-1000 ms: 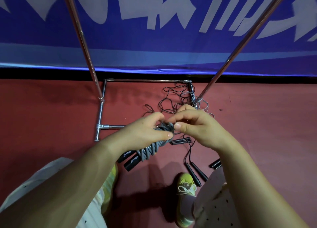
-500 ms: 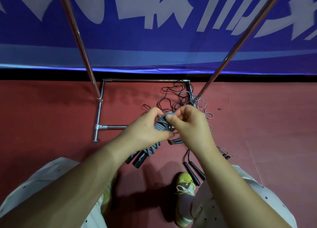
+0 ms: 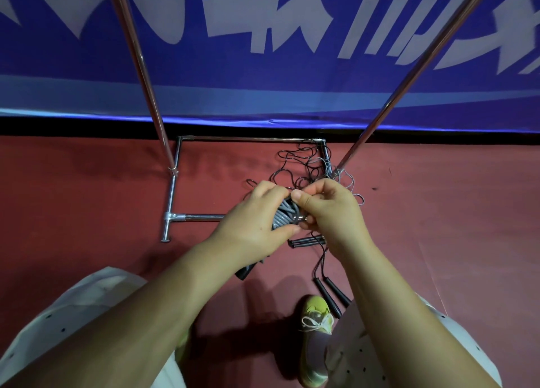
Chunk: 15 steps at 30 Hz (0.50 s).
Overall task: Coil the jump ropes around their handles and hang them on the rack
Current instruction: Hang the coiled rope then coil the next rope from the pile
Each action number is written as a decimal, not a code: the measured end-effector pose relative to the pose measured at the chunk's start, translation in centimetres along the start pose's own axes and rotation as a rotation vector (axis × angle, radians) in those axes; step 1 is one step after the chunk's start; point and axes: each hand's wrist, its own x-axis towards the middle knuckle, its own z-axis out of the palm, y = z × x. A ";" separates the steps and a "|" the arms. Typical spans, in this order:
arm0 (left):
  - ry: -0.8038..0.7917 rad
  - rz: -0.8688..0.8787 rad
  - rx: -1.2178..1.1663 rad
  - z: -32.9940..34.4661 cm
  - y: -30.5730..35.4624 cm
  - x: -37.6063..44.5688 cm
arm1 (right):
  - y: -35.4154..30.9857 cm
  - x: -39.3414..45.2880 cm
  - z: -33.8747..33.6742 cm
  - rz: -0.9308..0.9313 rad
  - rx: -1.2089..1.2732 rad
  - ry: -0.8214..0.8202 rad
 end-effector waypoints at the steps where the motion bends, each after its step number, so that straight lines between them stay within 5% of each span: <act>1: 0.023 0.020 -0.020 0.1 0.0 0.1 | -0.1 0.0 0.2 0.026 0.038 0.003; 15: 0.078 0.086 -0.295 0.0 -0.3 0.4 | -1.5 -0.5 -0.4 0.319 0.414 -0.178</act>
